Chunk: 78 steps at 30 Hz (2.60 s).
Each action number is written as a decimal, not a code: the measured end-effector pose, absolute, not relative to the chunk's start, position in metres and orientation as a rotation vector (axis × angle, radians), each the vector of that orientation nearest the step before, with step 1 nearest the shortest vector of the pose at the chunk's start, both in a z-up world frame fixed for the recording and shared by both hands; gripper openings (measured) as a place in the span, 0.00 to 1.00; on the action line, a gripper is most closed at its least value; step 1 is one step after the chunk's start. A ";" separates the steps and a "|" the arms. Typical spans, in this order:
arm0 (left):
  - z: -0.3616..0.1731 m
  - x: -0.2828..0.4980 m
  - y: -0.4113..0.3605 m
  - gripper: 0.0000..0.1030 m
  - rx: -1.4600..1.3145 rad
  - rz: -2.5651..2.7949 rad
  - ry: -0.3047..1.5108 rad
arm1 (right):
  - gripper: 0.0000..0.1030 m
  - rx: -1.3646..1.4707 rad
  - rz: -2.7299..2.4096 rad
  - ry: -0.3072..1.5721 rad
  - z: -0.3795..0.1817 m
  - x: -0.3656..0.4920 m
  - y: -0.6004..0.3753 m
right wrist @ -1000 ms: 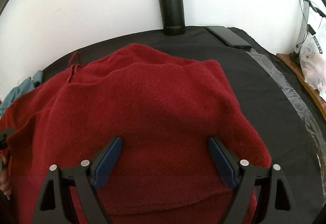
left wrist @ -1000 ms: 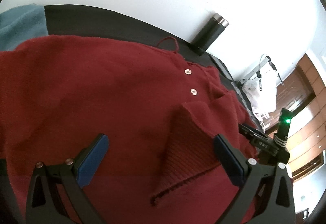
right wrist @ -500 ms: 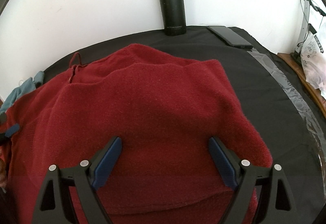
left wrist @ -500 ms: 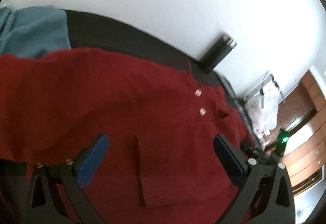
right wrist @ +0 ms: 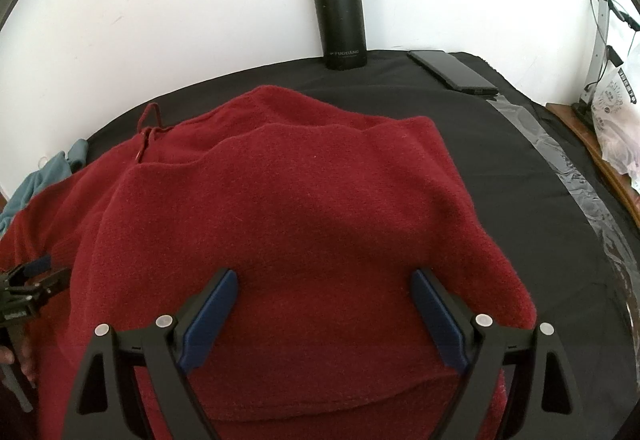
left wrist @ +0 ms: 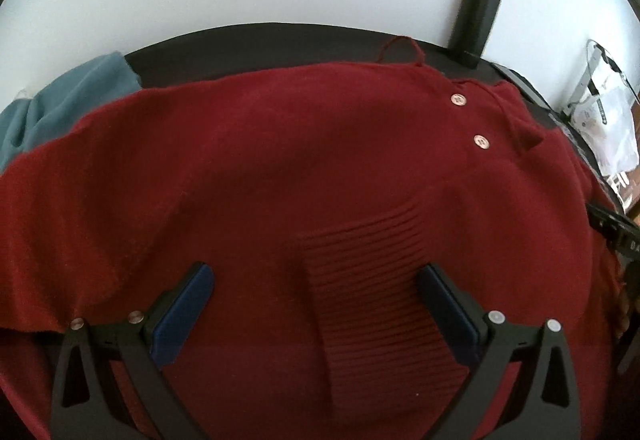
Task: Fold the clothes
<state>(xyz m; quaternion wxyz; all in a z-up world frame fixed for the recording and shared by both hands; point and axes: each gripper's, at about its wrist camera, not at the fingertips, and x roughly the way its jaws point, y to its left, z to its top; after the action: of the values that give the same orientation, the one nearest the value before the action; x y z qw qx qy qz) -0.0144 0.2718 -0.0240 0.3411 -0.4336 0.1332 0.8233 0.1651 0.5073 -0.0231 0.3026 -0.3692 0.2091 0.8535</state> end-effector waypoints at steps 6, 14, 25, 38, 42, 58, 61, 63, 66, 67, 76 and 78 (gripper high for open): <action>-0.024 -0.023 0.261 1.00 -1.148 2.194 0.333 | 0.88 -0.968 2.255 0.553 -0.022 0.167 0.507; -0.021 -0.024 0.247 1.00 -1.155 2.203 0.284 | 0.88 -0.885 2.181 0.618 -0.020 0.183 0.518; 0.013 0.026 0.128 1.00 -1.183 2.195 -0.010 | 0.99 -0.948 2.196 0.581 -0.024 0.171 0.517; 0.029 0.033 -0.068 1.00 -1.202 2.520 -0.225 | 0.99 -0.954 2.208 0.571 -0.022 0.170 0.514; 0.019 0.030 -0.093 1.00 -1.233 2.548 -0.280 | 0.99 -0.953 2.210 0.570 -0.021 0.170 0.512; -0.014 0.042 -0.053 0.56 -1.234 2.554 -0.039 | 0.99 -0.946 2.212 0.580 -0.021 0.172 0.513; -0.013 0.046 -0.052 0.29 -1.231 2.567 -0.028 | 0.99 -0.945 2.212 0.580 -0.021 0.172 0.512; -0.009 0.047 -0.054 0.15 -1.221 2.588 -0.037 | 0.99 -0.943 2.213 0.583 -0.022 0.172 0.513; 0.004 0.047 -0.061 0.11 -1.179 2.661 -0.031 | 0.99 -0.939 2.215 0.587 -0.022 0.172 0.514; 0.011 0.046 -0.065 0.10 -1.157 2.693 -0.034 | 0.99 -0.939 2.215 0.588 -0.022 0.172 0.514; 0.066 0.033 -0.119 0.10 -0.909 3.012 -0.187 | 0.99 -0.937 2.216 0.587 -0.022 0.171 0.514; 0.070 0.023 -0.128 0.10 -0.914 3.027 -0.254 | 0.99 -0.936 2.218 0.590 -0.022 0.172 0.514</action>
<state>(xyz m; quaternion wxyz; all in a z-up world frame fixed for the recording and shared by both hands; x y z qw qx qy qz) 0.0235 -0.1279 0.0696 -0.0153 -0.2881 -0.0801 0.9541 0.1720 0.5139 -0.0218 0.3256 -0.3570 0.2249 0.8461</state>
